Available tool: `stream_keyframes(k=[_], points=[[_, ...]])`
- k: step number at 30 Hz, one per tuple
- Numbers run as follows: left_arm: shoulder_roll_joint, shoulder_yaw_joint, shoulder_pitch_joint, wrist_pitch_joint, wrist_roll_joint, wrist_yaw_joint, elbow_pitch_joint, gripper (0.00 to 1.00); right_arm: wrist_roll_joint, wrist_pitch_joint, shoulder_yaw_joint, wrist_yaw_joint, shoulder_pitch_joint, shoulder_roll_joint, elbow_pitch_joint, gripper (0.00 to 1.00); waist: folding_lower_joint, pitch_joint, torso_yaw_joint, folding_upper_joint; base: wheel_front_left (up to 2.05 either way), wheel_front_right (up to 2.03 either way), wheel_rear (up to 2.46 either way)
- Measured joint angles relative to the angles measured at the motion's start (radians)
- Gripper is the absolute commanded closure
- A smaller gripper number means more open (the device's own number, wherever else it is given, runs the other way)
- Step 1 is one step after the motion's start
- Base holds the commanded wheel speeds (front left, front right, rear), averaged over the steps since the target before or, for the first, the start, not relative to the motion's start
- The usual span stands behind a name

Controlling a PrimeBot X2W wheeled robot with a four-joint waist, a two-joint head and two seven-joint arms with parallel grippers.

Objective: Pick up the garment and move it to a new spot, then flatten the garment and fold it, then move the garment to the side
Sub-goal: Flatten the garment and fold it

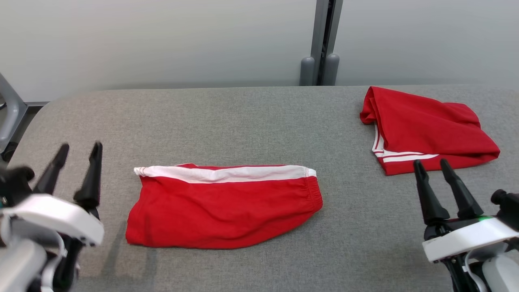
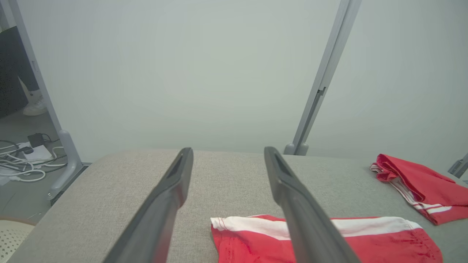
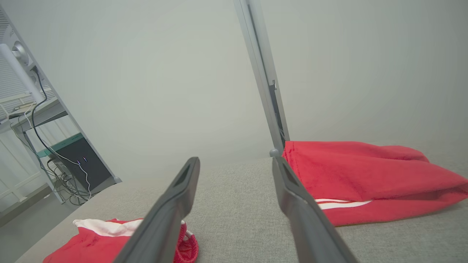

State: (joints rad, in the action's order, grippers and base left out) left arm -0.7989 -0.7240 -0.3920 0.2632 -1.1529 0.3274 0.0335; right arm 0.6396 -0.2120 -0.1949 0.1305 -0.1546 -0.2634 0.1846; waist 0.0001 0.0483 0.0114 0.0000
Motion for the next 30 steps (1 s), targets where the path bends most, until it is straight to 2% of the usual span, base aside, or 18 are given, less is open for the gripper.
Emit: stream_keyframes(k=[7, 11, 15, 17, 18, 21, 25, 30], points=[[0.206, 0.267, 0.259, 0.000, 0.260, -0.017, -0.035, 0.00, -0.070, -0.017, 0.009, 0.000, 0.015, 0.042, 0.016, 0.00, 0.0000, -0.001, 0.010, 0.0000, 0.00, 0.00, 0.00], [0.315, 0.358, 0.347, 0.000, 0.377, -0.055, -0.038, 0.00, -0.090, -0.025, 0.009, 0.000, 0.021, 0.056, 0.036, 0.00, -0.0001, -0.003, 0.025, 0.0000, 0.00, 0.00, 0.00], [0.402, 0.417, 0.392, 0.000, 0.451, -0.113, -0.022, 0.00, -0.107, -0.026, 0.010, 0.000, 0.022, 0.064, 0.067, 0.00, 0.0000, -0.008, 0.045, 0.0000, 0.00, 0.00, 0.00], [0.418, 0.430, 0.395, 0.000, 0.468, -0.127, -0.014, 0.00, -0.117, -0.027, 0.009, 0.000, 0.021, 0.063, 0.079, 0.00, 0.0000, -0.008, 0.050, 0.0000, 0.00, 0.00, 0.00], [0.448, 0.453, 0.398, 0.000, 0.492, -0.156, 0.007, 0.00, -0.149, -0.028, 0.001, 0.000, 0.019, 0.059, 0.109, 0.00, 0.0000, -0.010, 0.060, 0.0000, 0.00, 0.00, 0.00], [0.487, 0.474, 0.404, 0.000, 0.527, -0.195, 0.033, 0.00, -0.167, -0.035, 0.002, 0.000, 0.001, 0.066, 0.146, 0.00, -0.0001, -0.013, 0.076, 0.0000, 0.00, 0.00, 0.00], [0.513, 0.491, 0.404, 0.000, 0.555, -0.228, 0.056, 0.00, -0.209, -0.036, -0.012, 0.000, -0.025, 0.071, 0.185, 0.00, 0.0000, -0.014, 0.093, 0.0000, 0.00, 0.00, 0.00], [0.551, 0.507, 0.404, 0.000, 0.593, -0.267, 0.091, 0.00, -0.170, -0.035, -0.080, 0.000, -0.065, 0.101, 0.233, 0.00, 0.0000, -0.018, 0.133, 0.0000, 0.00, 0.00, 0.00]])
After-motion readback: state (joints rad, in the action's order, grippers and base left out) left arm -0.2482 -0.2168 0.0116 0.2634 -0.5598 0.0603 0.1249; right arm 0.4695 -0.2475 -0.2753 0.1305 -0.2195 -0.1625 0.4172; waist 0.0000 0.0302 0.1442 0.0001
